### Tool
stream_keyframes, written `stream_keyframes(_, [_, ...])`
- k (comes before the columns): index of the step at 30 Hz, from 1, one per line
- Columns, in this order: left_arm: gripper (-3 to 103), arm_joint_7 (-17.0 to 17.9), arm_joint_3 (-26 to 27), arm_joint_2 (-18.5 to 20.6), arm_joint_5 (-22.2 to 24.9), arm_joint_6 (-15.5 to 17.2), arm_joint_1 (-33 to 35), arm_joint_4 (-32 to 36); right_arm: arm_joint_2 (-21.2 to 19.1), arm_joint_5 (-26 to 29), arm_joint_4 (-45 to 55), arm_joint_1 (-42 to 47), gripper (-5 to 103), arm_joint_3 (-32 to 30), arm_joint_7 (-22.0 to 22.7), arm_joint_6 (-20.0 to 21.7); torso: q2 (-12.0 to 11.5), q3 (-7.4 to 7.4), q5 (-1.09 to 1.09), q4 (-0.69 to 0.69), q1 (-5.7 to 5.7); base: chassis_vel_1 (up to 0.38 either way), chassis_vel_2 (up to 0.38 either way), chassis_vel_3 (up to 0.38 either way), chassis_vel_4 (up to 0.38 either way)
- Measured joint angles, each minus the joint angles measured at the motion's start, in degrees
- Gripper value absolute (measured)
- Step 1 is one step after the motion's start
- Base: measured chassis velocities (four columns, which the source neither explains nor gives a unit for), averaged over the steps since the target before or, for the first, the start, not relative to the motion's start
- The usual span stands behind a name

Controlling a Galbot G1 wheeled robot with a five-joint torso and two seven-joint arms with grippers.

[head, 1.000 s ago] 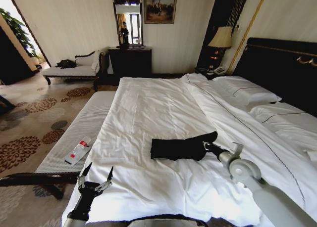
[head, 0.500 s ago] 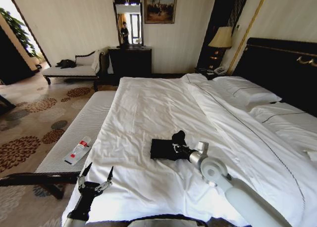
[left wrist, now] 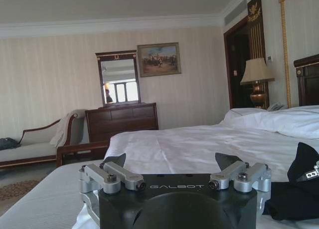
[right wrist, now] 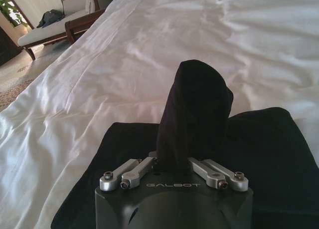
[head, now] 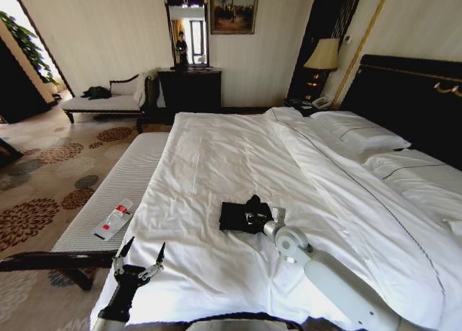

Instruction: Fold the clothes on the bed.

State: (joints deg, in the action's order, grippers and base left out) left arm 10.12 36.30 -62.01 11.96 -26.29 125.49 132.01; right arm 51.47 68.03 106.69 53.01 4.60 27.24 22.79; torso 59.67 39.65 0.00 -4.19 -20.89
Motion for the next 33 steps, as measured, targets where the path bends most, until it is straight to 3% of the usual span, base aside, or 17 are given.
stream_keyframes(18, [100, 0.0, 0.0, 0.0, 0.0, 0.0, 0.0, 0.0, 1.1, -0.3, 0.7, -2.4, 7, 2.7, 0.4, -0.7, 0.0, 0.0, -0.01, -0.01, 0.0, 0.0, 0.0, 0.0, 0.0])
stream_keyframes(25, [100, 0.0, 0.0, 0.0, 0.0, 0.0, 0.0, 0.0, 2.2, -3.2, 0.1, -4.4, 34, 5.3, -0.1, -1.6, 0.0, 0.0, 0.0, 0.0, 0.0, 0.0, 0.0, 0.0, 0.0])
stream_keyframes(26, [100, 0.0, 0.0, 0.0, 0.0, 0.0, 0.0, 0.0, 2.3, -4.1, 0.2, -4.8, 34, 5.9, -0.5, -1.7, 0.0, 0.0, -0.01, 0.0, 0.0, 0.0, 0.0, 0.0, 0.0])
stream_keyframes(32, [100, 0.0, 0.0, 0.0, 0.0, 0.0, 0.0, 0.0, 1.7, -10.5, -0.1, -5.2, 61, 8.3, -2.4, -2.7, 0.0, 0.0, -0.01, 0.0, 0.0, 0.0, 0.0, 0.0, 0.0])
stream_keyframes(33, [100, 0.0, 0.0, 0.0, 0.0, 0.0, 0.0, 0.0, 1.5, -10.9, -0.1, -4.8, 61, 8.3, -2.7, -2.9, 0.0, 0.0, 0.0, 0.0, 0.0, 0.0, 0.0, 0.0, 0.0])
